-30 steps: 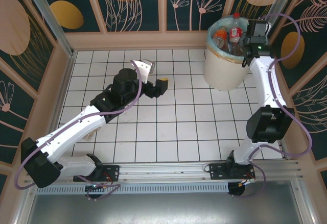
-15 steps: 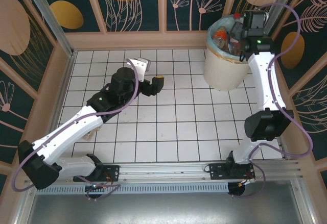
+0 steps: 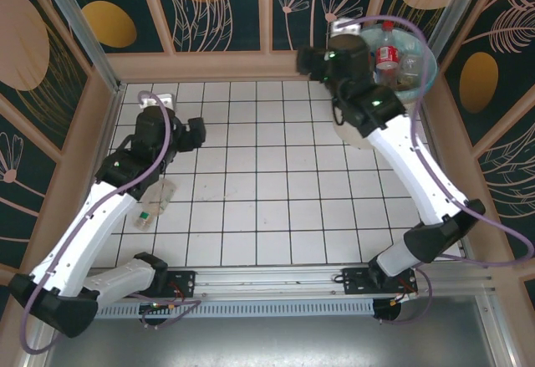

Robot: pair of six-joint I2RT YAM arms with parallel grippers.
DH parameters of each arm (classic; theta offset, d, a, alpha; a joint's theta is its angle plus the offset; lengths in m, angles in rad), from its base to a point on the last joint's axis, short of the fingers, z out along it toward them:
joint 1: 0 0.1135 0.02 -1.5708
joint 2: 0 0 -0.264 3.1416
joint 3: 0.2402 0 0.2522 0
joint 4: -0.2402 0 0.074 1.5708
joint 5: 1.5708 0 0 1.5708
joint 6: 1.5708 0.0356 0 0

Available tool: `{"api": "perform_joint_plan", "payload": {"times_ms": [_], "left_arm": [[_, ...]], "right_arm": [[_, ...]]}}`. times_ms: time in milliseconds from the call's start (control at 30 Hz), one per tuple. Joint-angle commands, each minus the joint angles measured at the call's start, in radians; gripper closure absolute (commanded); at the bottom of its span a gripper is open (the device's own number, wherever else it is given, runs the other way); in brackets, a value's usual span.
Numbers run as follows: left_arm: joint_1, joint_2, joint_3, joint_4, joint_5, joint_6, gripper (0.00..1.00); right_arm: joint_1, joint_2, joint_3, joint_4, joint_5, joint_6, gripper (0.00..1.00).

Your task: Put the plastic bottles in the bin

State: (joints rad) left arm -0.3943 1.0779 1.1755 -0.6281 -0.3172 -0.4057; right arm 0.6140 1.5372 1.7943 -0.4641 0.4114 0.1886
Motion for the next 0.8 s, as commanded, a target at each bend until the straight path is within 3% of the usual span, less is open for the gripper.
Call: {"api": "perform_joint_plan", "payload": {"times_ms": [0, 100, 200, 500, 767], "left_arm": [[0.148, 0.049, -0.058, -0.129, 0.118, 0.019, 0.07], [0.268, 0.110, -0.113, -0.150, 0.184, 0.050, 0.05], [0.332, 0.172, -0.158, -0.169, 0.206, 0.071, 0.02], [0.373, 0.335, -0.197, -0.141, 0.302, 0.038, 0.01], [0.374, 0.448, -0.193, -0.165, 0.236, 0.026, 0.01]], "right_arm": [[0.048, 0.039, -0.075, 0.136, -0.071, 0.002, 0.13], [0.082, 0.067, -0.124, 0.173, -0.132, 0.028, 0.13], [0.107, 0.081, -0.170, 0.202, -0.175, 0.044, 0.13], [0.123, 0.045, -0.311, 0.280, -0.247, 0.062, 0.12], [0.122, -0.002, -0.379, 0.312, -0.255, 0.051, 0.12]]}}
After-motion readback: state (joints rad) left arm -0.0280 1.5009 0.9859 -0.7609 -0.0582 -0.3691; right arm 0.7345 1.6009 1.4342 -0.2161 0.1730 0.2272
